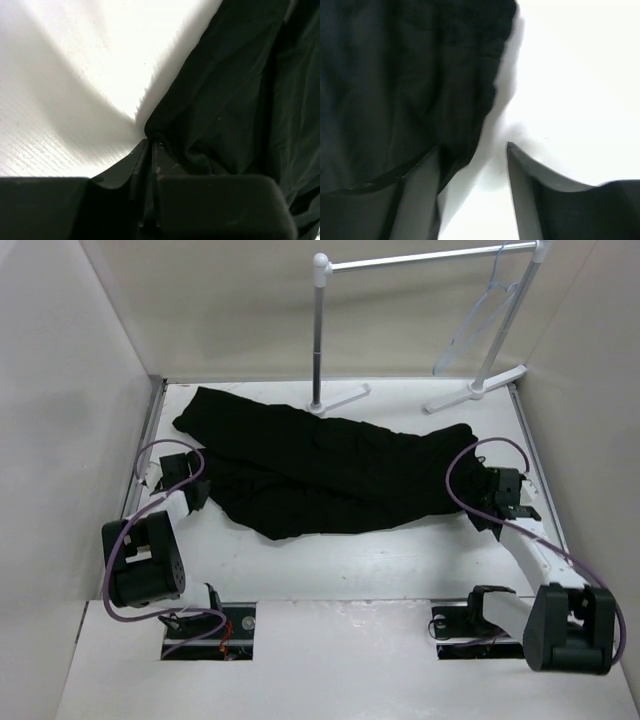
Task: Place the trousers on the hanger
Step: Flatten out the trousers at the center of the board.
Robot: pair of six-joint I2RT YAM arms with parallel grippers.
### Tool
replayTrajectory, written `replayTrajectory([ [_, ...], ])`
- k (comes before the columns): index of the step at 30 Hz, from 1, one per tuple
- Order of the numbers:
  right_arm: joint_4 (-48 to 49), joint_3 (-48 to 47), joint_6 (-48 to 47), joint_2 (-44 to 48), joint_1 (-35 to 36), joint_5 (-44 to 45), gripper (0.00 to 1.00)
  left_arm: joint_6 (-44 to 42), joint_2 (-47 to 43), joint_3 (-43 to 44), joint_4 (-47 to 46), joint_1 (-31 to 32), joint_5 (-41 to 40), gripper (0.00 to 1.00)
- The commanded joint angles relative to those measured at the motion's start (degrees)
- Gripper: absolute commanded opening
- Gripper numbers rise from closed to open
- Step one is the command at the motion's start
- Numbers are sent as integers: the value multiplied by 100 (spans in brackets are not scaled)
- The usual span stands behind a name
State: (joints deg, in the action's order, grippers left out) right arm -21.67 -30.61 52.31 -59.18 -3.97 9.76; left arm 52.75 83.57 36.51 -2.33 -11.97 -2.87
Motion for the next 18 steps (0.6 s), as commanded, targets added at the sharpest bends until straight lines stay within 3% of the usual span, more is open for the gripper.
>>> replayTrajectory([
  [1, 680, -94, 174, -514, -222, -141, 48, 77, -480, 260, 47, -3, -81, 2],
  [4, 998, -436, 112, -1086, -381, -202, 18, 25, -1305, 409, 749, 6, -397, 0],
  [5, 981, -541, 121, -1113, -381, -159, 13, -28, -1517, 496, 969, -3, -494, 0],
  [12, 366, -981, 51, -534, -162, 316, 6, -371, -2863, 2172, 3674, -91, -987, 0],
  [16, 50, -1472, -2, -568, -144, 254, 6, -809, -2671, 3815, 5336, 216, -1372, 0],
  [18, 31, -1789, -2, -822, -144, 351, 7, -1230, -2347, 4415, 5734, 313, -1802, 2],
])
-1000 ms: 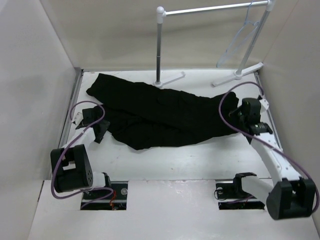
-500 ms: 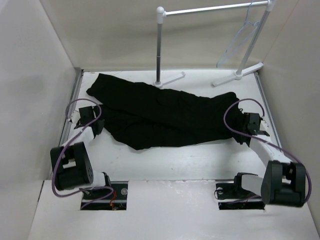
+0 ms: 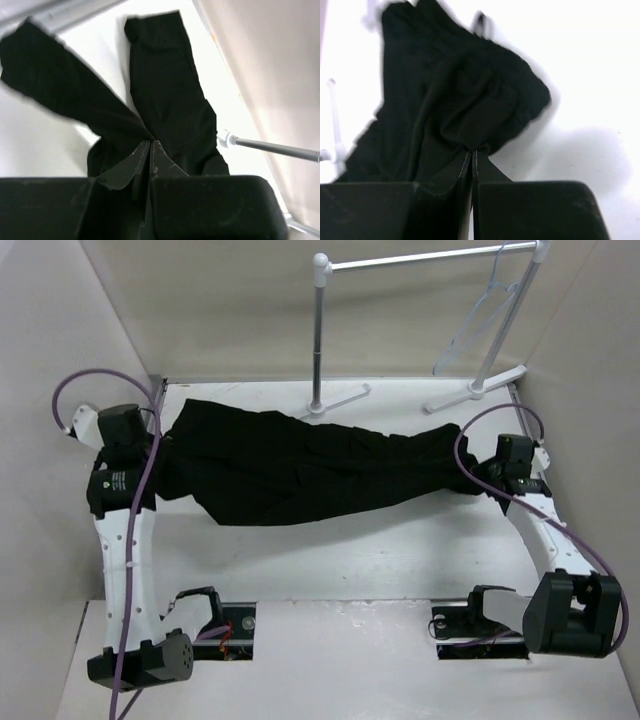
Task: Place the trousers on the hanger
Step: Flatten out the trousers at the center of the board.
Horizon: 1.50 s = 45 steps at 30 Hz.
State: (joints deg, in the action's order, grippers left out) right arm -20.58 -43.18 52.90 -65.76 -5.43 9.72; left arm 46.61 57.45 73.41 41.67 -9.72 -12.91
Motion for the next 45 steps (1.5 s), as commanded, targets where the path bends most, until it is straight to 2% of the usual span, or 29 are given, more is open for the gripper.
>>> replayTrajectory([
  [1, -69, -656, -44, -322, 2, 373, 7, -827, 484, 849, 1309, 71, -940, 2],
  [3, -43, -1024, -35, -805, 2, 321, 7, -1083, 1063, 860, 986, -60, -1064, 3],
  [6, 19, -1438, -87, -1386, 2, 400, 11, -1154, 2415, 763, 300, -298, -863, 4],
  [7, 45, -1517, -148, -1526, 11, 365, 16, -1180, 2942, 806, 193, -333, -837, 5],
  [9, 106, -1606, -332, -1712, 29, 260, 42, -1312, 3901, 1104, 253, -343, -775, 12],
  [11, 150, -1580, -447, -1687, 46, 101, 62, -1452, 4422, 1447, 438, -299, -774, 30],
  [13, 212, -1353, -518, -1380, 38, 48, 73, -1471, 4311, 1458, 325, -133, -888, 42],
  [14, 203, -1195, -509, -1126, 46, 57, 75, -1497, 4109, 1344, 124, -36, -933, 47],
  [16, 186, -844, -483, -608, 46, 100, 73, -1436, 3548, 923, -167, 96, -872, 50],
  [19, 54, -228, -378, 184, -23, 215, 61, -1138, 2581, -78, -282, 343, -635, 50],
  [21, 1, 124, -264, 475, -199, 206, 45, -717, 1739, -1095, -248, 404, -424, 46],
  [23, -51, 327, -219, 572, -375, 84, 23, -338, 860, -2124, -177, 308, -143, 44],
  [24, -69, 380, -219, 573, -445, 14, 17, -198, 481, -2538, -38, 169, -3, 43],
  [25, -69, 415, -245, 555, -472, -65, 15, -92, 147, -2838, 173, 2, 94, 43],
  [28, -78, 547, -324, 625, -402, -277, 19, 163, -277, -3165, 770, -62, 148, 44],
  [31, -113, 828, -228, 958, -157, -339, 37, 725, -576, -3428, 922, 141, 140, 47],
  [35, -245, 1021, -123, 1100, -85, -488, 55, 1016, -385, -3833, 703, -17, 410, 48],
  [39, -131, 1180, 62, 899, -366, -523, 65, 1192, -95, -4132, 98, -44, 421, 48],
  [40, 9, 1171, 106, 741, -419, -480, 66, 1201, 37, -4185, -157, -44, 421, 44],
  [43, 439, 909, 220, 100, -603, -629, 61, 1166, 231, -4151, -773, -228, 386, 16],
  [45, 738, 741, 264, -208, -648, -585, 58, 1131, 109, -3897, -915, -316, 351, 8],
])
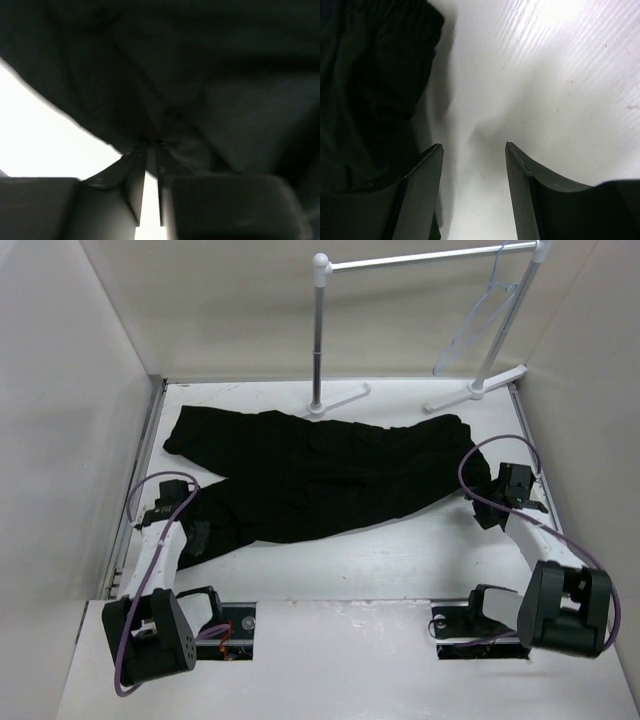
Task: Place the trousers on the hanger
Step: Flatten out the trousers at the center of the board.
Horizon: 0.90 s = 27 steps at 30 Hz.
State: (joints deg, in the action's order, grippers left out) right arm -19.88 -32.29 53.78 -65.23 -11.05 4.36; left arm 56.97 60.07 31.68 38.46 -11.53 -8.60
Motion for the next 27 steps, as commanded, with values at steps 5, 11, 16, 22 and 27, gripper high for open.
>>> replayTrajectory([
  [5, 1416, -593, 186, -894, -227, -76, 58, -291, -268, 857, -444, -91, -923, 2],
  [11, 1452, -1234, 203, -1930, -209, 12, 46, -520, -128, 778, -717, -223, -863, 2],
  [16, 1189, -1674, 238, -2432, -174, 100, 29, -538, -592, 647, -69, -126, -327, 15],
  [22, 828, -1851, 238, -2258, -130, 372, 7, -354, -998, 401, 830, 23, -55, 52],
  [27, 538, -1956, 19, -1871, -78, 513, 4, 42, -656, -267, 216, -38, 262, 55],
])
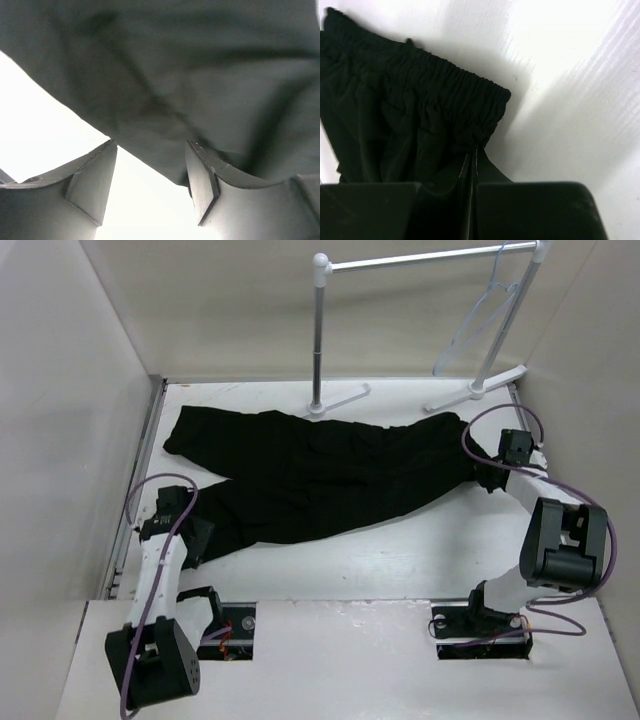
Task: Place the trousers on the hanger
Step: Flatten out the trousers at the center of the board.
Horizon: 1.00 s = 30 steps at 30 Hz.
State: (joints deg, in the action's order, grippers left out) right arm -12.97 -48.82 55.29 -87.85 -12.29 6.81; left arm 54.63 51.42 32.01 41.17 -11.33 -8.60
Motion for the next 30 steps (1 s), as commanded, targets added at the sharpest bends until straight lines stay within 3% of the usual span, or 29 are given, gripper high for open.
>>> replayTrajectory([
  [1, -231, -321, -167, 479, 56, 268, 4, 285, 306, -361, -239, -93, 289, 53],
  [3, -381, -356, -237, 663, 91, 286, 4, 259, 456, -458, -678, -189, 297, 44],
  [6, -793, -532, -448, 875, 161, 391, 3, 232, 676, -424, -1084, -295, 210, 12],
  [8, -1118, -663, -624, 1015, 161, 488, 3, 232, 677, -223, -1163, -487, 131, 5],
  [16, -3122, -1674, -1231, 1911, 170, 928, 1, 232, 702, 1868, -988, -524, -528, 0],
  [22, -3563, -1641, -1494, 2404, -120, 532, 3, 259, 878, 2537, -848, -629, -362, 0],
  [26, -3466, -981, -1565, 2948, 344, -169, 3, 259, 966, 3011, -610, -682, -335, 0],
  [30, -3519, -1034, -1600, 3309, 1065, -907, 2, 188, 1010, 3522, -365, -796, -326, 0],
])
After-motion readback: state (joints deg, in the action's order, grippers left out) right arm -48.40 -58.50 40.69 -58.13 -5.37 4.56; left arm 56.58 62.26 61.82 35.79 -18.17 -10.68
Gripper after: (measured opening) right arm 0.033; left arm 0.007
